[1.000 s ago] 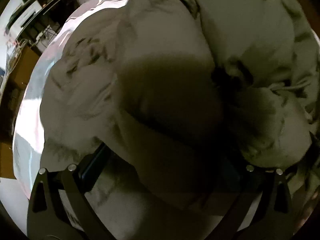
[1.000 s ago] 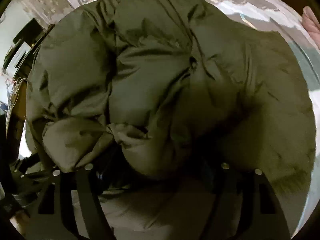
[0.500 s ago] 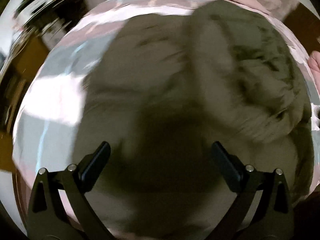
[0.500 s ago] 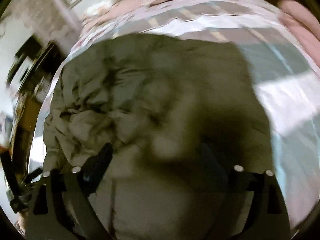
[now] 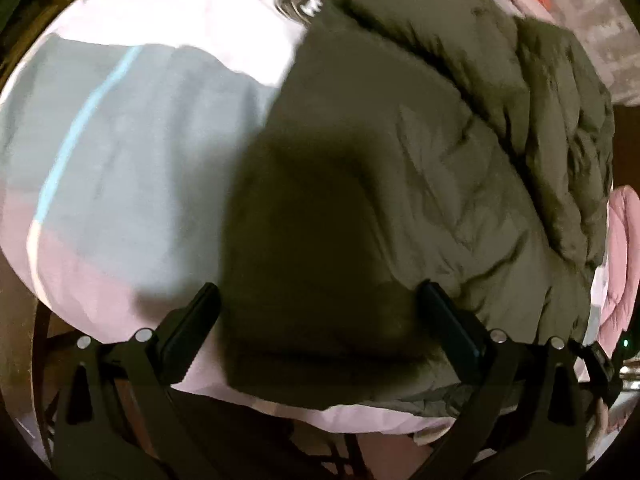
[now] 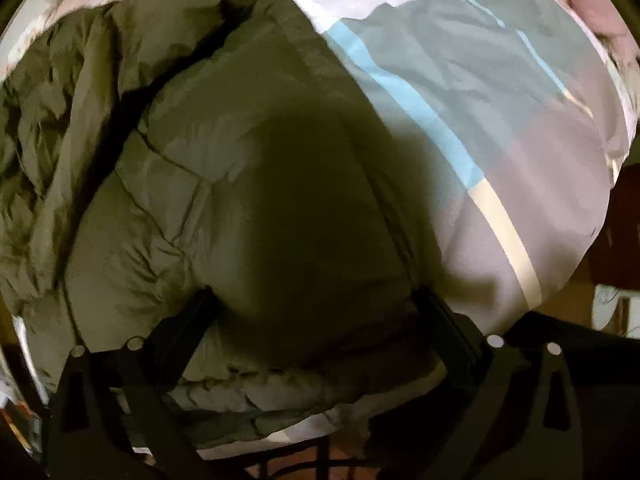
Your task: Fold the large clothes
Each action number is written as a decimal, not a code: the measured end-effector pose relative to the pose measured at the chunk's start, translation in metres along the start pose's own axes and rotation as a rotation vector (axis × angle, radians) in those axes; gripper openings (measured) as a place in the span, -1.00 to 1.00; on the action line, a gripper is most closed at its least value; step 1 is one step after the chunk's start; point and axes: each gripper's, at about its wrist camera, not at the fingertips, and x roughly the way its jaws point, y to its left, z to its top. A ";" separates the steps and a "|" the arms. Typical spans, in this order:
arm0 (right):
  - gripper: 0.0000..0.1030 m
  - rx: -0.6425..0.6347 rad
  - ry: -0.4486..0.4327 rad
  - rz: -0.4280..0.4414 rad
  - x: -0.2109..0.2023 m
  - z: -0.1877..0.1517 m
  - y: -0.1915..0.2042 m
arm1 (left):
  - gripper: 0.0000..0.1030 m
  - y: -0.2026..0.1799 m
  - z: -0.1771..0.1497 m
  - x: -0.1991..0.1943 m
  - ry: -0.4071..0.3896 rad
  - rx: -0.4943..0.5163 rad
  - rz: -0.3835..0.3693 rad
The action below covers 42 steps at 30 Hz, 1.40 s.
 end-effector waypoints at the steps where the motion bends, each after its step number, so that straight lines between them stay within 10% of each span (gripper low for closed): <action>1: 0.97 0.000 -0.002 0.000 0.000 0.000 -0.001 | 0.96 -0.001 -0.001 0.003 0.008 -0.002 0.007; 6: 0.97 0.140 -0.054 0.032 -0.009 -0.004 -0.035 | 0.57 -0.012 -0.011 0.001 -0.056 0.091 0.137; 11: 0.97 0.151 -0.043 0.010 -0.006 -0.006 -0.047 | 0.59 -0.021 -0.022 0.000 -0.090 0.166 0.257; 14: 0.96 0.173 -0.111 0.011 -0.016 -0.009 -0.046 | 0.78 0.000 -0.026 0.002 -0.071 0.091 0.249; 16: 0.87 0.178 -0.224 0.163 -0.040 -0.024 -0.050 | 0.73 0.006 -0.029 -0.004 -0.069 0.062 0.204; 19: 0.54 0.014 -0.298 0.337 -0.064 -0.041 -0.027 | 0.63 0.006 -0.028 -0.013 -0.079 0.096 0.202; 21: 0.29 -0.133 -0.210 0.267 -0.052 -0.047 0.004 | 0.63 0.002 -0.028 -0.013 -0.069 0.109 0.219; 23: 0.01 -0.089 -0.054 0.130 -0.012 -0.044 -0.004 | 0.63 -0.002 -0.029 -0.009 -0.058 0.101 0.227; 26: -0.42 0.072 -0.002 0.165 0.007 -0.040 -0.036 | 0.67 -0.002 -0.007 0.006 -0.051 0.102 0.240; 32: 0.58 0.212 -0.219 0.090 -0.050 -0.044 -0.072 | 0.69 0.003 -0.005 0.012 -0.038 0.076 0.179; 39: 0.79 0.142 -0.046 -0.002 -0.008 -0.034 -0.056 | 0.77 0.015 -0.002 0.016 0.005 0.021 0.089; 40: 0.72 0.145 -0.008 0.076 0.000 -0.034 -0.057 | 0.70 0.014 -0.001 0.018 0.010 0.011 0.081; 42: -0.10 0.164 0.031 0.216 0.009 -0.037 -0.057 | 0.18 0.010 -0.001 0.016 0.003 0.008 0.053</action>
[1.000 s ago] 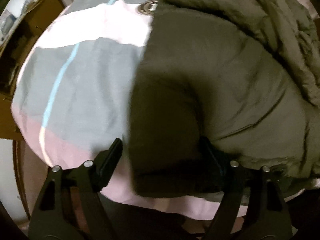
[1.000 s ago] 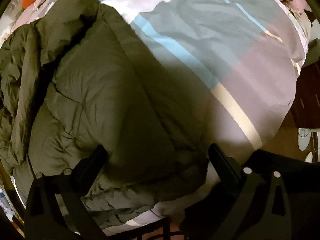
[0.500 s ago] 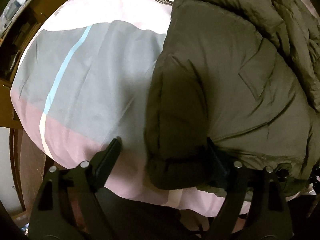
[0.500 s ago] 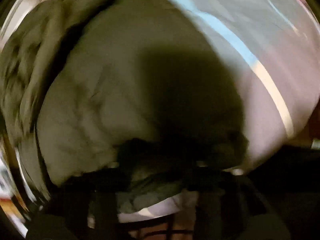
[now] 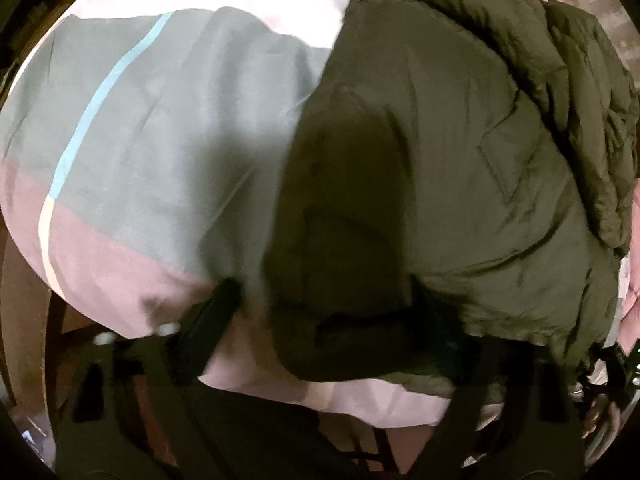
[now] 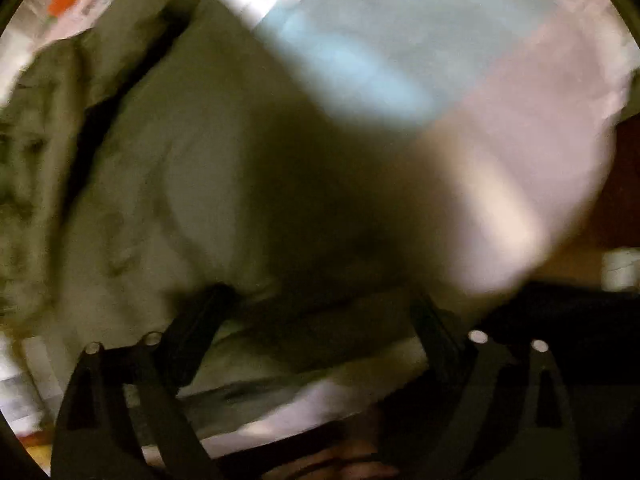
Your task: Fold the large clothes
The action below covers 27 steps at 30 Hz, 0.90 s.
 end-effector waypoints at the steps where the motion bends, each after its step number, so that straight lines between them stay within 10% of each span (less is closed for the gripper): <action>1: -0.60 -0.005 -0.005 0.051 -0.003 0.000 0.001 | -0.23 -0.003 0.001 -0.004 -0.006 0.001 -0.035; 3: -0.71 -0.035 -0.011 0.152 -0.016 -0.001 0.010 | -0.72 -0.006 0.003 -0.012 -0.001 -0.018 -0.116; 9: -0.75 -0.029 -0.018 0.581 -0.075 0.036 0.021 | -0.76 0.007 0.024 -0.045 -0.020 -0.132 -0.380; 14: -0.76 -0.148 -0.131 0.753 -0.130 0.093 0.068 | -0.75 -0.004 0.059 -0.104 -0.168 -0.127 -0.502; 22: -0.98 -0.153 -0.297 0.851 -0.117 0.198 0.159 | -0.74 -0.062 0.162 -0.139 -0.261 -0.095 -0.368; 27: -0.97 -0.058 -0.363 0.818 -0.092 0.253 0.151 | -0.74 -0.106 0.223 -0.123 -0.202 -0.123 -0.295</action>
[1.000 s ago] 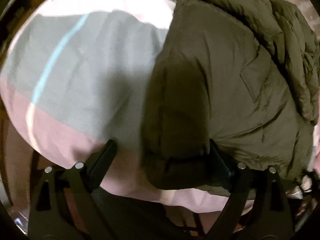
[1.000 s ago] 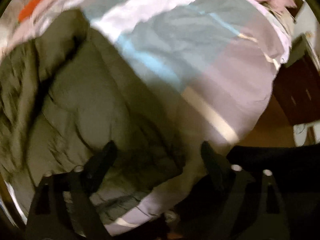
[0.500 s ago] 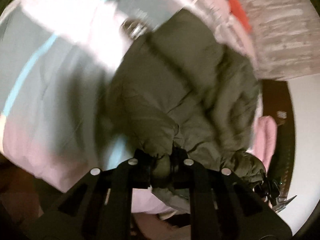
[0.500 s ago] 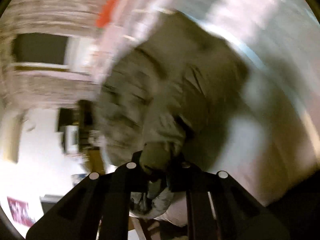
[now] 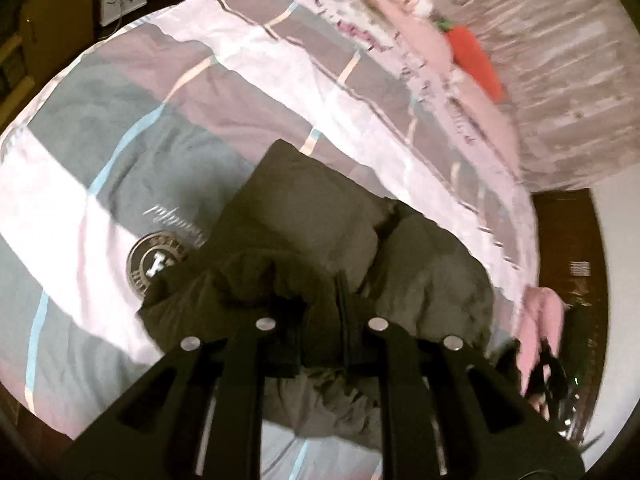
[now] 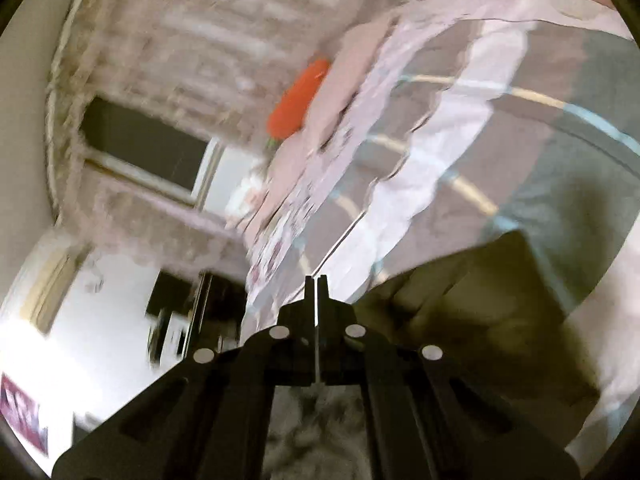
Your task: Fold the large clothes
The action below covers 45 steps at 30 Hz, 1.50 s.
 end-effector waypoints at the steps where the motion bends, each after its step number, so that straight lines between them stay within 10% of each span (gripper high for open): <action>1: -0.92 0.009 0.028 -0.007 0.004 -0.001 -0.003 | -0.74 -0.007 0.003 0.013 0.005 0.004 0.022; 5: -0.92 -0.324 0.342 0.042 -0.002 -0.065 0.069 | -0.74 -0.016 0.008 0.045 0.026 -0.002 0.039; 6: -0.70 -0.422 0.422 0.091 -0.003 -0.088 0.088 | -0.74 -0.014 0.010 0.049 0.028 -0.014 0.040; 8: 0.43 -0.571 0.579 0.151 -0.005 -0.136 0.113 | -0.74 -0.010 0.013 0.052 0.028 -0.022 0.045; 11: 0.48 -0.703 0.721 0.147 -0.004 -0.189 0.122 | -0.74 -0.005 0.014 0.050 0.031 -0.023 0.040; 23: 0.80 0.068 0.575 -0.263 -0.014 -0.087 -0.013 | -0.46 -0.002 -0.041 0.013 -0.026 0.140 0.080; 32: 0.80 -0.076 0.682 -0.120 0.019 -0.114 0.029 | -0.20 0.008 -0.070 0.000 -0.017 0.178 0.078; 34: 0.82 -0.198 0.684 -0.199 0.027 -0.124 0.041 | -0.17 0.008 -0.074 -0.002 -0.013 0.197 0.077; 36: 0.77 -0.229 0.691 -0.289 0.033 -0.133 0.037 | -0.16 0.008 -0.079 -0.004 -0.008 0.219 0.080; 38: -0.67 -0.248 0.723 -0.385 0.044 -0.144 0.028 | -0.19 0.009 -0.083 -0.004 -0.010 0.229 0.090; 39: -0.89 -0.245 0.732 -0.396 0.044 -0.148 0.023 | -0.27 0.011 -0.084 -0.005 -0.014 0.223 0.097; 45: -0.91 -0.244 0.540 -0.178 0.022 -0.118 0.049 | -0.72 0.023 -0.068 -0.013 -0.031 0.110 0.035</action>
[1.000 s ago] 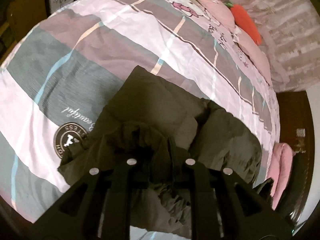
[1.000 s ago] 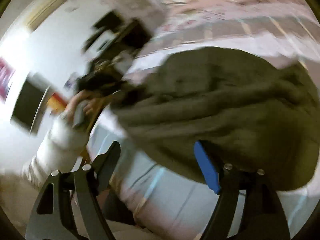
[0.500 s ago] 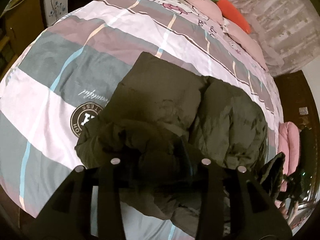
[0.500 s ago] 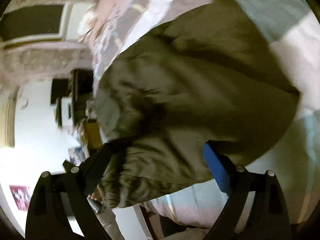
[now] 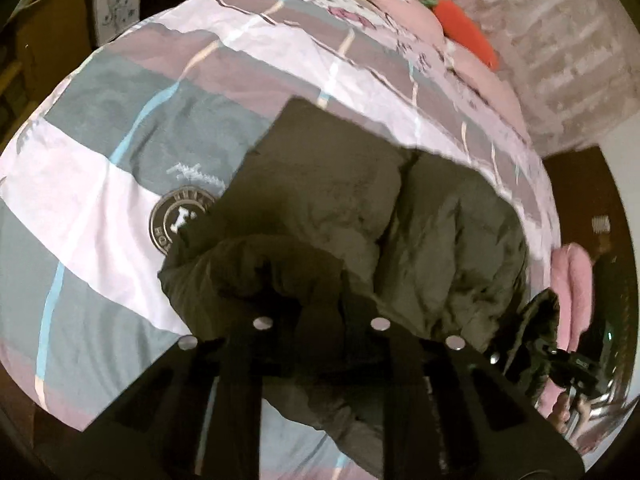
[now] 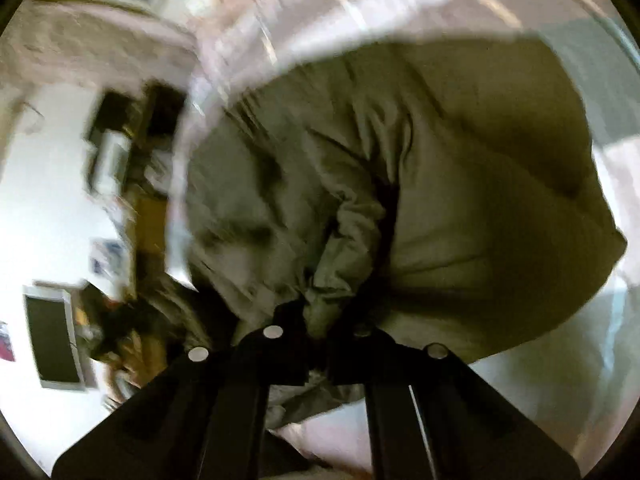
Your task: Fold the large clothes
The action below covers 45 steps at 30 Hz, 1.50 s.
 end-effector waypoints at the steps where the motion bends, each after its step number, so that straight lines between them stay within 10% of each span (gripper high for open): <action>1: -0.91 0.007 -0.076 0.029 -0.014 0.008 -0.002 | -0.72 0.001 0.008 -0.005 -0.014 -0.026 -0.014; 7: -0.92 0.117 -0.394 0.085 -0.046 0.060 -0.031 | -0.72 -0.029 0.079 -0.022 -0.108 -0.097 -0.071; 11: -0.92 0.167 -0.430 -0.010 -0.018 0.088 -0.063 | -0.71 -0.079 0.111 0.002 -0.123 -0.045 0.011; 16: -0.88 0.402 -0.347 0.070 0.026 0.094 -0.125 | -0.64 -0.084 0.124 0.062 -0.065 -0.101 0.111; 20: -0.40 0.489 -0.299 0.152 0.029 0.097 -0.139 | -0.61 -0.050 0.108 0.105 0.007 -0.141 0.185; 23: 0.41 0.534 -0.458 0.164 -0.011 0.095 -0.141 | -0.58 -0.018 0.102 0.116 0.036 -0.246 0.118; 25: 0.47 0.517 -0.559 0.143 -0.039 0.091 -0.132 | -0.51 -0.007 0.102 0.112 0.050 -0.301 0.068; 28: 0.47 0.332 -0.472 0.147 -0.052 0.088 -0.081 | -0.17 -0.001 0.111 0.098 0.049 -0.318 -0.008; 32: 0.43 -0.224 -0.161 0.049 0.001 0.053 0.049 | 0.02 -0.010 0.124 0.069 -0.015 -0.238 -0.021; 36: 0.35 -0.412 0.016 -0.201 0.100 0.030 0.078 | 0.39 -0.034 0.114 0.014 -0.157 -0.094 0.032; 41: 0.25 -0.331 -0.160 -0.304 0.127 0.073 0.060 | 0.44 -0.086 0.061 -0.022 -0.206 0.180 0.020; 45: 0.21 -0.201 -0.201 -0.265 0.132 0.094 0.039 | 0.44 -0.143 -0.002 0.024 -0.072 0.388 -0.016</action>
